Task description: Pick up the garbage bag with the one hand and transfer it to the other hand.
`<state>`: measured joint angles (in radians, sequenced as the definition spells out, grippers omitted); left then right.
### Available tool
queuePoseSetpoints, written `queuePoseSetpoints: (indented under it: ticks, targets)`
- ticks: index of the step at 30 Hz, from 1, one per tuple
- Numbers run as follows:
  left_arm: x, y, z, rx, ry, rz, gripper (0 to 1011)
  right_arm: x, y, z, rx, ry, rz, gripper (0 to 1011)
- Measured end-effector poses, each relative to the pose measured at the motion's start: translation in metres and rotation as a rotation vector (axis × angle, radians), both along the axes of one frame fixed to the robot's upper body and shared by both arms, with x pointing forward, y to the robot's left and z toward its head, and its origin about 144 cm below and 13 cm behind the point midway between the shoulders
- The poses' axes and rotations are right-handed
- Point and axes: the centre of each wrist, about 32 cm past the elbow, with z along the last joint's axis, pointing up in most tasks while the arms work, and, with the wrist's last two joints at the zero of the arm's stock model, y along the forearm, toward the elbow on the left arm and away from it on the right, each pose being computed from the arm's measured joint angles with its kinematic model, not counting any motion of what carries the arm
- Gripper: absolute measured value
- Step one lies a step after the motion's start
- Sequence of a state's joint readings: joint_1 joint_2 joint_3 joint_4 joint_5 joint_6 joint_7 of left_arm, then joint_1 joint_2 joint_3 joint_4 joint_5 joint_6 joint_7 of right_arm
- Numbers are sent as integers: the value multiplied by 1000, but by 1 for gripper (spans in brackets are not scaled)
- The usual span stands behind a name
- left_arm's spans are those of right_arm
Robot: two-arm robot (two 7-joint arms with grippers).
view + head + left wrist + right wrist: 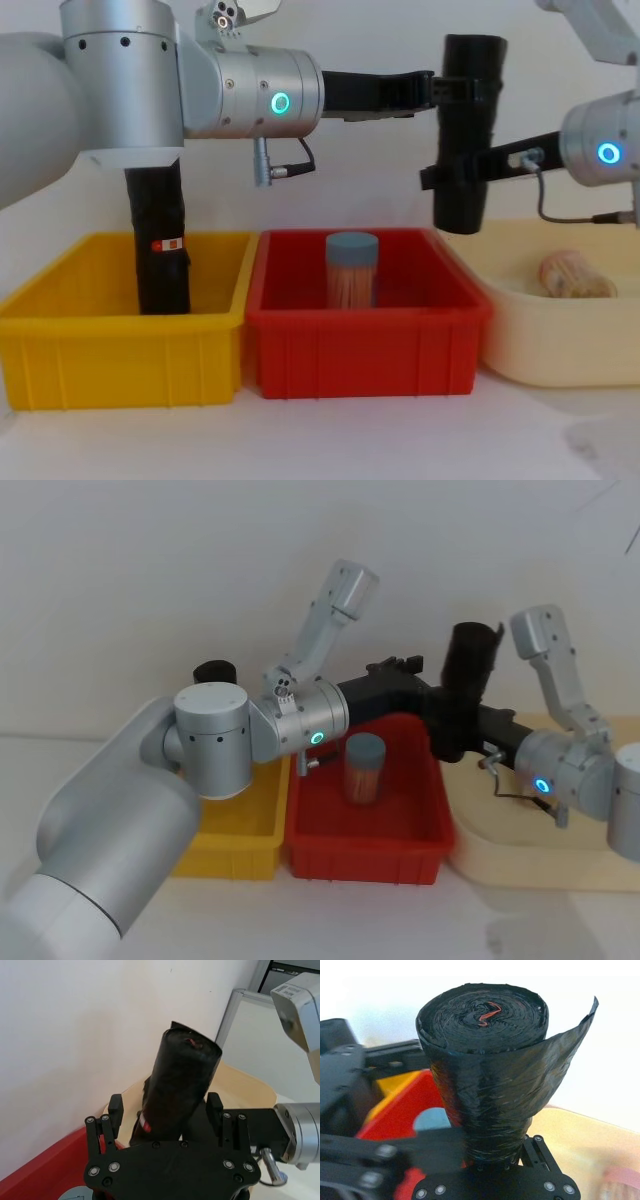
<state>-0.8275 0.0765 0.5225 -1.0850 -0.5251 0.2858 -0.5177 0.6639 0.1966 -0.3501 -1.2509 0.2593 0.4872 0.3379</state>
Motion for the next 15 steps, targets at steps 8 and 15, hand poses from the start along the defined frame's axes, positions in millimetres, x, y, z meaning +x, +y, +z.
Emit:
queuePoseSetpoints:
  ticks: [8, 15]
  targets:
    - [0, 0, 0, 0, 0, 0, 1002, -3, -19, 0, -21, -17, -112, 467]
    - [0, 0, 0, 0, 0, 0, 1002, -6, -44, 1, -73, -6, -198, 490]
